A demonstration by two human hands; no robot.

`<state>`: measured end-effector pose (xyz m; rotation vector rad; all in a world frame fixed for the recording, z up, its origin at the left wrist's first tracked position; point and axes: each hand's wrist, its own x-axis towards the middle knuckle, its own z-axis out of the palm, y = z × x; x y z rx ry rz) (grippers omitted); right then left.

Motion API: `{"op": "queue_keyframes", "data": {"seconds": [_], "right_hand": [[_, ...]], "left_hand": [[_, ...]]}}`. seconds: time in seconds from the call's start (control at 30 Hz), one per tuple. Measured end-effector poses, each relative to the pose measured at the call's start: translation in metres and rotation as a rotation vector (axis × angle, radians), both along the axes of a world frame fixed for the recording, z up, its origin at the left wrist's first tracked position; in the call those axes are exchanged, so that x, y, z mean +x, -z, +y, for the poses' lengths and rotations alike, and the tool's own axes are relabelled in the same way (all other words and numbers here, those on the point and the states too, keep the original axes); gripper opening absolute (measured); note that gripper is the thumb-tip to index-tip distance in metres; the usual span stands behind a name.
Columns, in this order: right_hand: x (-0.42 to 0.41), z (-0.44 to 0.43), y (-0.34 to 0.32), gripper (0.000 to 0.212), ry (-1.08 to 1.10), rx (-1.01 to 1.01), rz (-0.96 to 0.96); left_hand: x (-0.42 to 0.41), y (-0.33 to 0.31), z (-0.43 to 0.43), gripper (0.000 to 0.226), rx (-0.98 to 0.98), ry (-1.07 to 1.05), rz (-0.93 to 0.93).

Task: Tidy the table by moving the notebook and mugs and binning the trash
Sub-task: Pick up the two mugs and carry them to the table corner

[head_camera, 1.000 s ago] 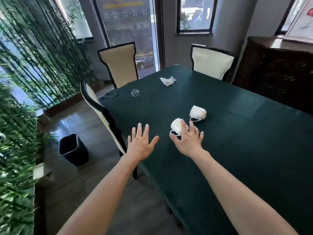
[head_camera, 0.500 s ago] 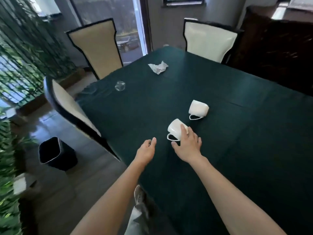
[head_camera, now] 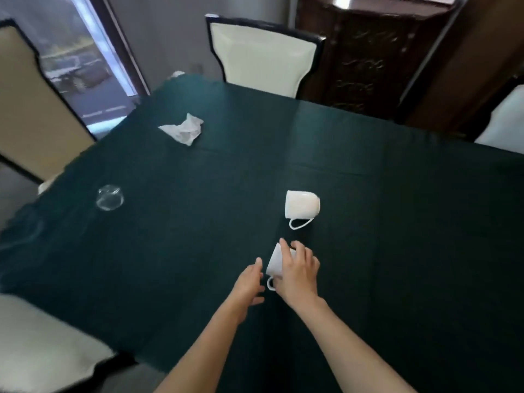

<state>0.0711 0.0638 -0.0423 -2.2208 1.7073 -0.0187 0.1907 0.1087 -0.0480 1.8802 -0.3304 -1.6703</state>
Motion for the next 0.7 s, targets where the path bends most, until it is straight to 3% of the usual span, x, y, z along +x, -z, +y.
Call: {"op": "queue_keyframes", "data": {"seconds": [0.23, 0.43, 0.53, 0.7], "right_hand": [[0.010, -0.007, 0.018, 0.116, 0.066, 0.011, 0.121], [0.003, -0.017, 0.011, 0.092, -0.020, -0.006, 0.103], [-0.009, -0.023, 0.001, 0.089, -0.029, 0.023, 0.006], [-0.029, -0.031, -0.010, 0.090, 0.004, 0.214, -0.305]], "left_hand": [[0.013, 0.005, -0.030, 0.045, 0.018, 0.094, 0.055], [0.011, 0.003, -0.030, 0.049, 0.043, 0.062, 0.094], [0.017, 0.002, -0.028, 0.058, 0.038, 0.010, 0.143], [0.027, -0.010, -0.029, 0.051, -0.034, 0.031, 0.201]]}}
